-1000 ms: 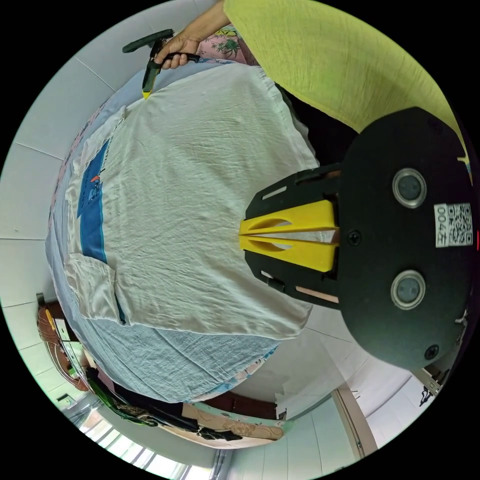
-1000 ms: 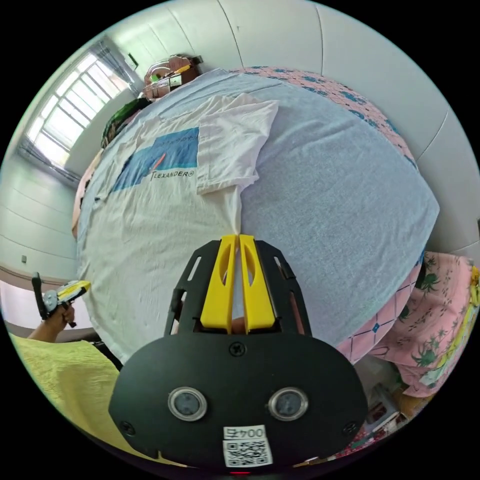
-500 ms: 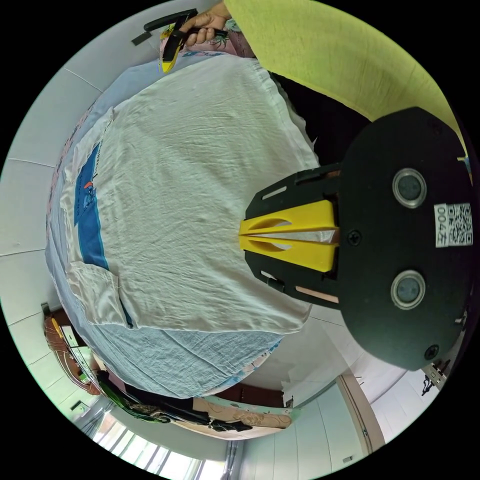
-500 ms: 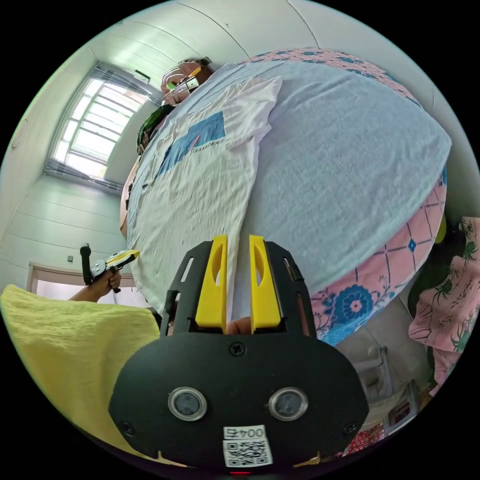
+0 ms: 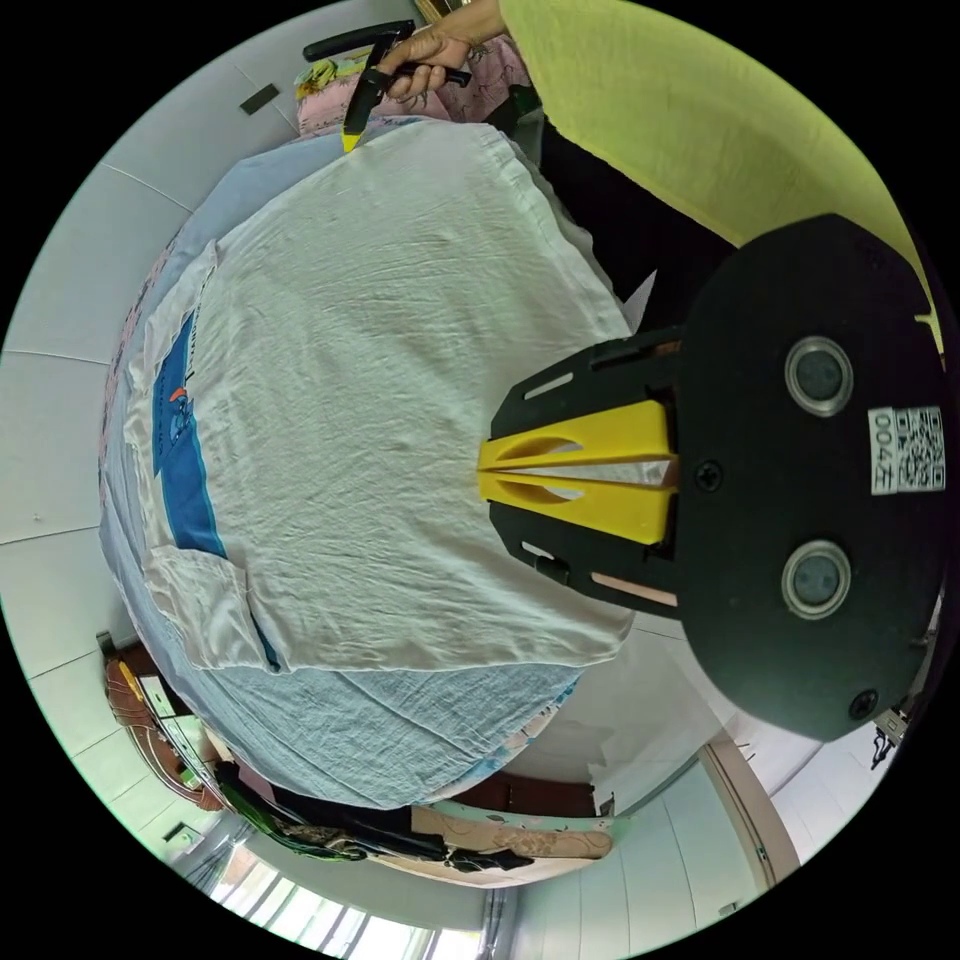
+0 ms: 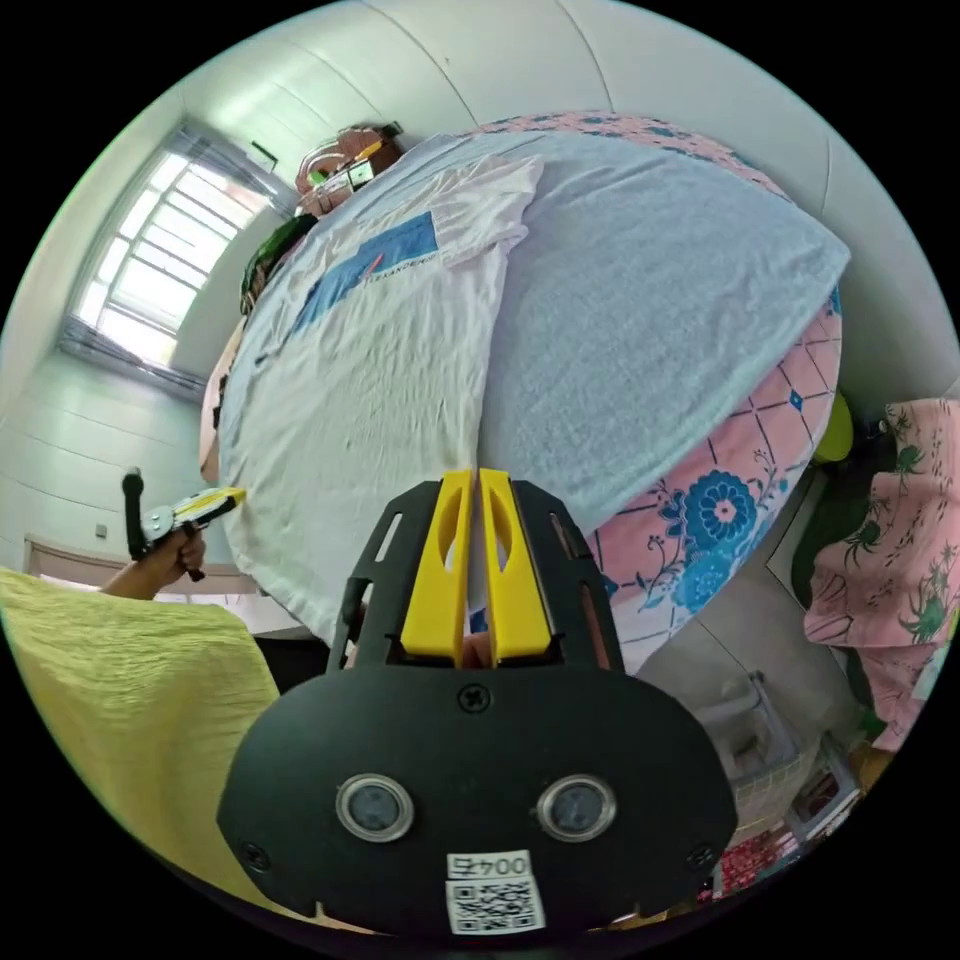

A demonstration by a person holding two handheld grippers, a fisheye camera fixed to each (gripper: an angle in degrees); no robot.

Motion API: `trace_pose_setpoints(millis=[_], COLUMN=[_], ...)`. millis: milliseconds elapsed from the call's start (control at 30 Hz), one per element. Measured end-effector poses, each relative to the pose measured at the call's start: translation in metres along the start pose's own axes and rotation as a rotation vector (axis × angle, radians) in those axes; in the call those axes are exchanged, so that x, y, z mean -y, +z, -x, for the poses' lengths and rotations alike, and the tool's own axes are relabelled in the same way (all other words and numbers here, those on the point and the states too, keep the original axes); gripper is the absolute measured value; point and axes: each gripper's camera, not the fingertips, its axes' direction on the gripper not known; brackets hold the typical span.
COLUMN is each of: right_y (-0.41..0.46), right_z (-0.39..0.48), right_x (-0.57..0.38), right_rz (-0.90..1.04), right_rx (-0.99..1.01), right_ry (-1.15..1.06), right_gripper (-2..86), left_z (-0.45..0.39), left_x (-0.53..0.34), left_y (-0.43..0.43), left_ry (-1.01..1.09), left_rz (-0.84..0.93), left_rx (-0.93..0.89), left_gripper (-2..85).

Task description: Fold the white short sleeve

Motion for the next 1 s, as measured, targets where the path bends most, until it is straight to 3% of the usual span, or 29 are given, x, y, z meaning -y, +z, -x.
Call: trace_pose_setpoints(millis=[200, 467, 667, 767, 900, 1000], right_y=[-0.027, 0.005, 0.021, 0.02, 0.017, 0.001], right_z=[0.001, 0.01, 0.037, 0.052, 0.061, 0.103], right_x=[-0.051, -0.119, -0.118, -0.121, -0.123, -0.116], right_rz=[0.0, 0.043, 0.035, 0.05, 0.04, 0.024], right_rx=[0.034, 0.138, 0.18, 0.08, 0.114, -0.017], right_ry=[0.083, 0.241, 0.237, 0.203, 0.241, 0.139], right_gripper=[8.1, 12.1, 4.1, 3.4, 3.7, 5.4], left_z=[0.008, 0.018, 0.026, 0.031, 0.039, 0.051], left_x=[-0.011, -0.028, -0.042, -0.051, -0.064, -0.082], left_y=[0.005, 0.011, 0.016, 0.019, 0.021, 0.014], left_ry=[0.019, 0.049, 0.058, 0.054, 0.095, 0.158], left_rz=[-0.013, -0.021, -0.029, -0.042, -0.063, -0.087], left_rx=[-0.027, -0.045, -0.044, -0.047, -0.072, -0.189], left_gripper=[0.9, 0.9, 0.9, 1.0, 1.1, 1.4])
